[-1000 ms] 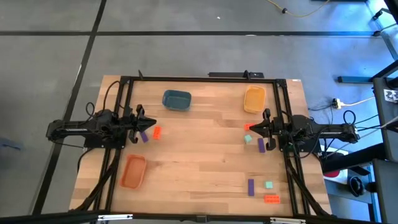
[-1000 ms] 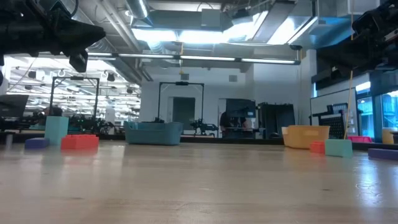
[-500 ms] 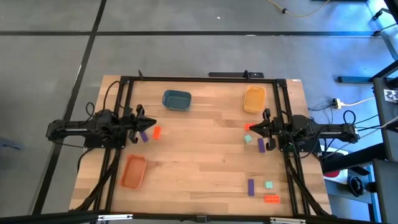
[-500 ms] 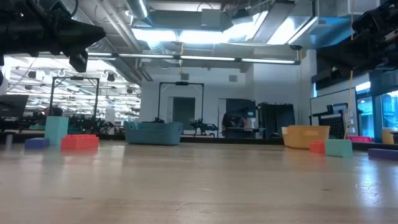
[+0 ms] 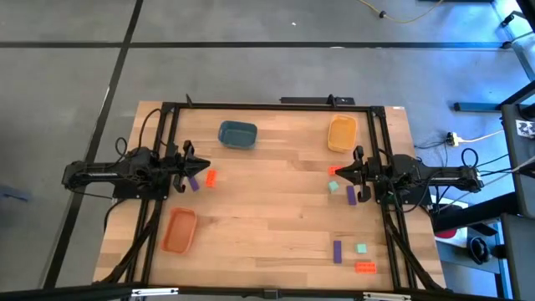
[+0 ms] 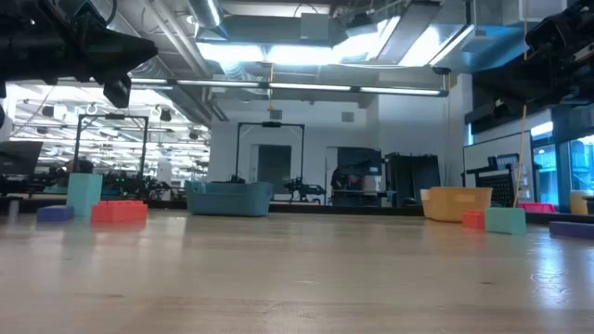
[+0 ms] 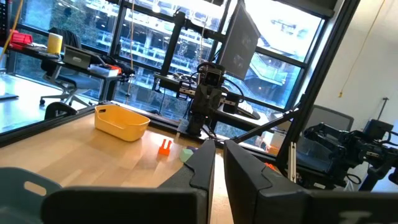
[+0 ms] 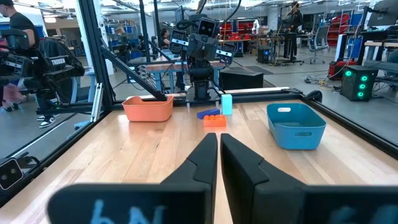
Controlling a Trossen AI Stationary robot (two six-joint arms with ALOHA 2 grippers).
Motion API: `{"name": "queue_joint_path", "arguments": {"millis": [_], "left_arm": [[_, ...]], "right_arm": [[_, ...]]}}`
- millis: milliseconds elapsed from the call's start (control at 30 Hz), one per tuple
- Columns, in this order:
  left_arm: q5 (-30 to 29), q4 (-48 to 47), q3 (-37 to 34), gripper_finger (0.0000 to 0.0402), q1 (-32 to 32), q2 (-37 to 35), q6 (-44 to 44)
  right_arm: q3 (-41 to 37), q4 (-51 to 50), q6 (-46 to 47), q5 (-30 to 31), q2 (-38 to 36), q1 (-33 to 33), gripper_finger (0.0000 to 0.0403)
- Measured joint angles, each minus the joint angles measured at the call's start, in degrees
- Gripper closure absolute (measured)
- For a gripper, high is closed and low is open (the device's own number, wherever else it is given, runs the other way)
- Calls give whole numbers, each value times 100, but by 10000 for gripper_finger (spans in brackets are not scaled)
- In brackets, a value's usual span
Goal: Sort & place blocks by color
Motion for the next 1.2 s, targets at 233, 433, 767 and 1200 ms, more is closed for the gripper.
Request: {"name": "queue_joint_path", "arguments": {"millis": [233,433,767,1200], "left_arm": [[-120,54,-2,374,-2,2,8],[-1192,923,-2,374,0,1,2],[-2045,2499,-2,374,3,2,-414],[-2441,-2067,2663,284,10,1533,-1275]], "right_arm": [[0,0,0,0,0,0,378],[-2,0,-1,0,-1,-2,378],[-1,0,0,0,1,-2,378],[0,0,0,0,-1,-1,378]]}}
